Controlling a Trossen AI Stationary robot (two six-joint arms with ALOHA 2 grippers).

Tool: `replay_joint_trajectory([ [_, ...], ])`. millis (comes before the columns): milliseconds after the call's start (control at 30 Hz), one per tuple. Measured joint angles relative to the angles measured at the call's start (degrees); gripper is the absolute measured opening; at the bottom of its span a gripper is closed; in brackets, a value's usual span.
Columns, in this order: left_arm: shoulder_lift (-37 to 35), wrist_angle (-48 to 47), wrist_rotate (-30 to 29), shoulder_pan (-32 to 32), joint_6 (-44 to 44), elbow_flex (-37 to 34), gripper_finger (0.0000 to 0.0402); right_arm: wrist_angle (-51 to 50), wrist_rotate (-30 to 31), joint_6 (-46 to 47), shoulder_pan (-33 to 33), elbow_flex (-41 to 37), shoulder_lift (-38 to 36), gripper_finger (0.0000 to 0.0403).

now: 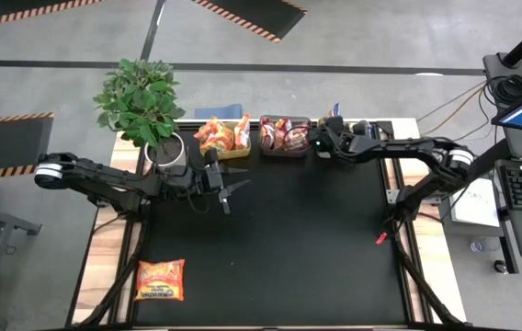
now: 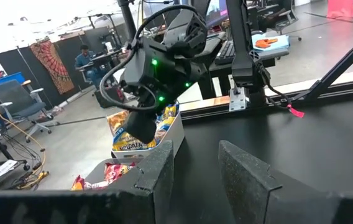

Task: Sort Maruchan noodles
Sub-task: Put the blue noodle pack into the white bin, then put the orange noodle pack into the yellow bin

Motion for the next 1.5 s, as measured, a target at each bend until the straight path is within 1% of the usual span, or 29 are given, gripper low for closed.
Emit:
replay_joint_trajectory([
  [333,0.71,0.27,0.02,0.00,-0.25,0.00,0.0112,2.53,0.06,0.00,1.83,0.00,4.95,0.0093],
  [500,2.37,0.70,0.02,0.00,-0.74,0.02,0.0112,2.77,-0.16,0.42,2.24,0.00,5.55,0.0102],
  [667,4.46,3.84,0.02,0.00,-0.87,0.02,0.0112,3.27,-2.57,0.44,2.62,0.00,4.92,0.0135],
  [767,4.93,3.87,0.02,0.00,-0.87,0.00,0.0112,3.55,-4.32,0.16,2.73,0.00,4.72,0.0152],
  [1000,4.96,3.91,-0.15,0.00,-0.87,0.02,0.0112,4.85,-8.87,-0.60,3.40,0.00,4.56,0.0157],
  [1133,4.96,3.92,-0.20,0.00,-0.87,0.02,0.0112,4.25,-9.35,0.02,3.38,0.00,4.65,0.0157],
  [1333,4.94,4.32,-0.20,0.02,-0.89,0.39,0.0112,3.58,-9.48,-0.01,3.38,0.00,1.63,0.0157],
  [1500,4.92,2.26,-0.23,-0.09,-1.92,2.31,0.0112,0.28,-9.42,-0.48,3.38,-0.02,-3.88,0.0157],
])
